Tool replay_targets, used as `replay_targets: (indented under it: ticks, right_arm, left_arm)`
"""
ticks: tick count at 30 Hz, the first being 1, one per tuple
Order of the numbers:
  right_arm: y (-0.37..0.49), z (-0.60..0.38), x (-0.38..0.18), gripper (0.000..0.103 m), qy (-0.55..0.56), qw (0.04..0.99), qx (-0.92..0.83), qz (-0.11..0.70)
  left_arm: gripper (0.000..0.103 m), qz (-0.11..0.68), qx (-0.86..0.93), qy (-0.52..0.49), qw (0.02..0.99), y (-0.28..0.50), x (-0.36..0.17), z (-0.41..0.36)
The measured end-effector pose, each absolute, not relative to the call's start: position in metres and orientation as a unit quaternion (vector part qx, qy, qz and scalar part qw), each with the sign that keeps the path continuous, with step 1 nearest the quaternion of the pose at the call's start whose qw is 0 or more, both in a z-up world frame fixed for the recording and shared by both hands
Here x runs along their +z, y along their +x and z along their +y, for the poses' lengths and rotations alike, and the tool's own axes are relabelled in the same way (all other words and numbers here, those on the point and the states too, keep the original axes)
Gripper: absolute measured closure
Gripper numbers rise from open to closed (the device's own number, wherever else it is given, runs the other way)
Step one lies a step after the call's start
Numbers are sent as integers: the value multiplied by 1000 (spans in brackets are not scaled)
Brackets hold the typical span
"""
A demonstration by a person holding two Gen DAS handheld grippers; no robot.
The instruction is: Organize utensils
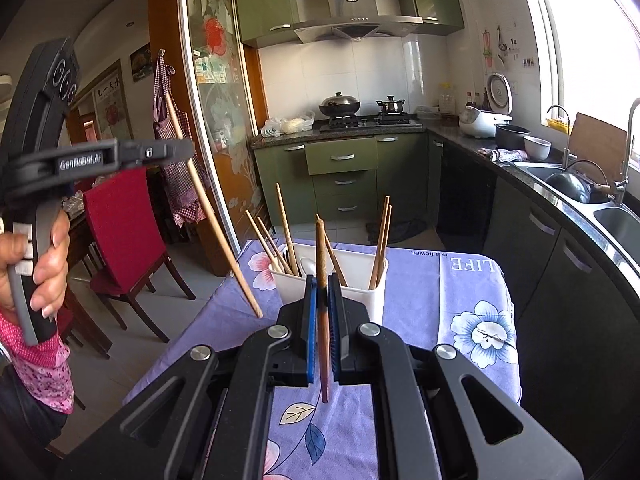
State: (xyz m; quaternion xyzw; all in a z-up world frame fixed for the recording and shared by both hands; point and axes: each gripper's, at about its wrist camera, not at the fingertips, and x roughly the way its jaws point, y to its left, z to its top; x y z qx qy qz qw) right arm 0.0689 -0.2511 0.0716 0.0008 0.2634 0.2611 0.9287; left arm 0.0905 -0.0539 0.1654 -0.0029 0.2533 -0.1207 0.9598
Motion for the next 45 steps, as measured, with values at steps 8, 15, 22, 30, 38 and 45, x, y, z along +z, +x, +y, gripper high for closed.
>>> replay_targets:
  ticks: [8,15,22,30,38,45]
  right_arm:
    - [70,-252,69,97,0,927,264,267]
    - [70,-256,71,97,0,928,261,266]
    - [70,-253,75,97,-1,929,260,265]
    - [80,-252,97,97,6,932,262,249]
    - [121,-236,159,97,6,946,248,208]
    - [172,-218,179,97,5,954,220,202]
  left_arm:
    - [97,232,-89,5,969,139,182,-67]
    - [97,263,-83,-3,961,176,141,-70]
    - [80,313,-88,-6,945,186,94,-69]
    - [36,285,-85,-21,955,141,87,-56]
    - [35,287,-92,-35,953,93,71,-40]
    - [35,299,-96,-35,949,74,55,-34]
